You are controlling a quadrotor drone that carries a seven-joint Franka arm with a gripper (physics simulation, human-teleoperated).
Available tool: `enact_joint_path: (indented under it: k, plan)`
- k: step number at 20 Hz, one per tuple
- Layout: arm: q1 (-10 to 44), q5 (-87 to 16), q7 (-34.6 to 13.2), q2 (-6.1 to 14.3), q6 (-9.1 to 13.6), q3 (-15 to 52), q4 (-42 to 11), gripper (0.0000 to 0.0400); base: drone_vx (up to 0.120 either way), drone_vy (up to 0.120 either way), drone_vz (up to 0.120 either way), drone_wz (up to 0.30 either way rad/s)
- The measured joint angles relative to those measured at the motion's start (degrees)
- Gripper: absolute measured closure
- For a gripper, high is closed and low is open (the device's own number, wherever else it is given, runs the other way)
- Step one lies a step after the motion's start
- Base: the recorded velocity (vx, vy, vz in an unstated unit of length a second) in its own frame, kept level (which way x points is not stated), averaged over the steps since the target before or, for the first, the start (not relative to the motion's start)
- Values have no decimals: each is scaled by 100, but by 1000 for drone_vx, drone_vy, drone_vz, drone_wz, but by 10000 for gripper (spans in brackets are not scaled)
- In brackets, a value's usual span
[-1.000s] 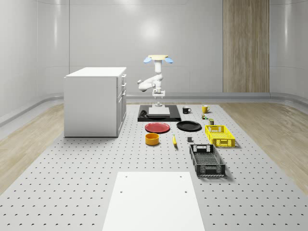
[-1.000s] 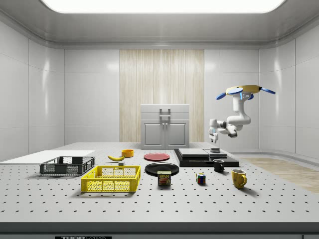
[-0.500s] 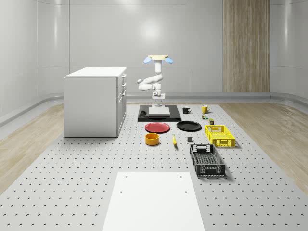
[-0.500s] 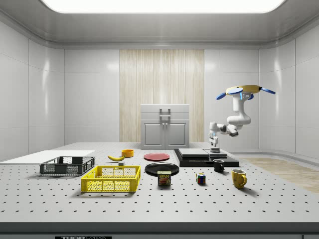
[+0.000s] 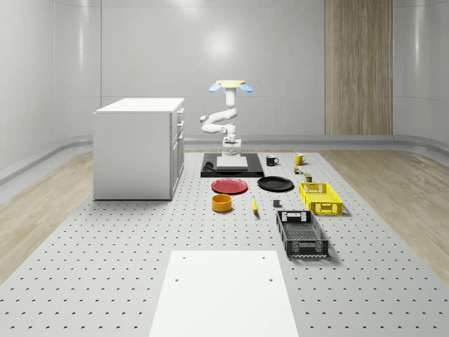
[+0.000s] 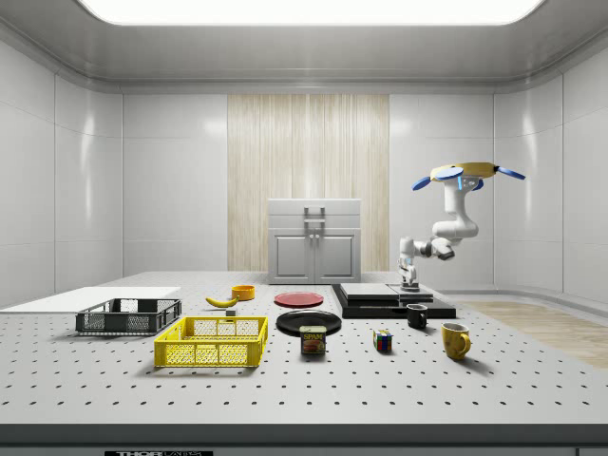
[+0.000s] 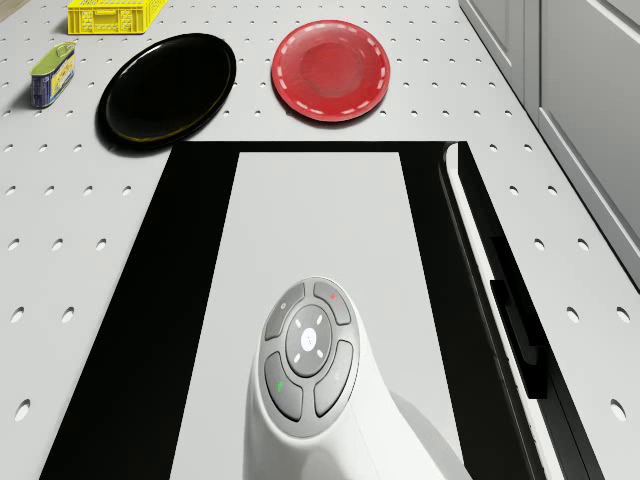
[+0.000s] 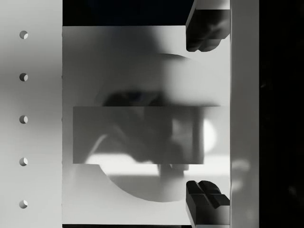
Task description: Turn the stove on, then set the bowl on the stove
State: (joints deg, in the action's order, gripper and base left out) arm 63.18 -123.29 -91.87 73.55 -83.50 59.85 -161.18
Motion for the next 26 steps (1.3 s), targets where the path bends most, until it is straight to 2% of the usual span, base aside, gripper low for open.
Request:
enact_joint_path:
  k: [20,21,22,23,26]
  plan:
    - [469,-2,-241,-54,-79,41,259,0,0,0,0,0]
    - [512,-8,-283,-67,-68,40,261,0,0,0,0,0]
    - [461,-33,18,-117,-62,32,306,0,0,0,0,0]
    - [431,-85,42,-205,8,-1,302,0,0,0,0,0]
    - [643,-139,-269,-307,113,-22,289,0,0,0,0,0]
